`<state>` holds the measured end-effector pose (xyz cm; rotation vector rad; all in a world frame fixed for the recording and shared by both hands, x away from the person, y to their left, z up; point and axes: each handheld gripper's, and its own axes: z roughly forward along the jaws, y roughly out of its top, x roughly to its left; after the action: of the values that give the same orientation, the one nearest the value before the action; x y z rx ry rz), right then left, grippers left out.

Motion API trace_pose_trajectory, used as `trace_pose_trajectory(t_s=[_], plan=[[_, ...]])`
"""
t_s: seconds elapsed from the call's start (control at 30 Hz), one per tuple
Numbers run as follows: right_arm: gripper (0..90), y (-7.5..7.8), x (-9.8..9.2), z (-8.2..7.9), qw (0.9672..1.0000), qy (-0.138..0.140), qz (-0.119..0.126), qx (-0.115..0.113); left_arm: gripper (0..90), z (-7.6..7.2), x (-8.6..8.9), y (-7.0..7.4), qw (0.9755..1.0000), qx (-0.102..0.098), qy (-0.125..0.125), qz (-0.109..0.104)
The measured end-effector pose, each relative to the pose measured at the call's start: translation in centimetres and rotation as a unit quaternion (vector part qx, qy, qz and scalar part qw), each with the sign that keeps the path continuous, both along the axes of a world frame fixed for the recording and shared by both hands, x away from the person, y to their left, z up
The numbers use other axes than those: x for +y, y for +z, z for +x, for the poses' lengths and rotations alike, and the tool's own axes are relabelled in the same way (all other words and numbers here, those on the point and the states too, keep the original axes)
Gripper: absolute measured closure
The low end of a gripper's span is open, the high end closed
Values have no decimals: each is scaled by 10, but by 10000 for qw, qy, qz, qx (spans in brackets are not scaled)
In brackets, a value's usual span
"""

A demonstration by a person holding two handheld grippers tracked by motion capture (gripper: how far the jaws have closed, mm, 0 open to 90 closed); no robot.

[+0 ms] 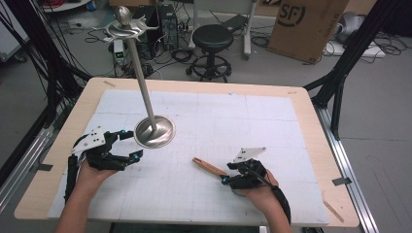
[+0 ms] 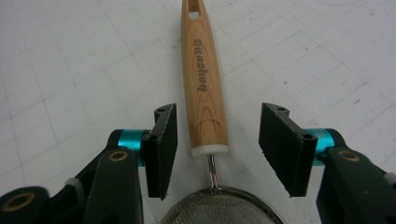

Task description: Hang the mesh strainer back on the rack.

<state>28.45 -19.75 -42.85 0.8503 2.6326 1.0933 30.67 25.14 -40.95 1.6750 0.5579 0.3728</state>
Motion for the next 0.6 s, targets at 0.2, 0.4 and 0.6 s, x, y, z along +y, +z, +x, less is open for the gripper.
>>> trace_pose_trajectory(t_s=[0.2, 0.4, 0.6], plan=[[590, 2, 8, -1, 9995, 112, -259, 146, 176, 1, 0, -1, 10000, 10, 17, 53], [663, 0, 15, 1, 9978, 176, -625, 141, 176, 0, 1, 0, 10000, 19, 0, 40], [668, 5, 22, 6, 9951, 240, -916, 297, 176, 0, 1, 0, 10000, 24, 7, 59]])
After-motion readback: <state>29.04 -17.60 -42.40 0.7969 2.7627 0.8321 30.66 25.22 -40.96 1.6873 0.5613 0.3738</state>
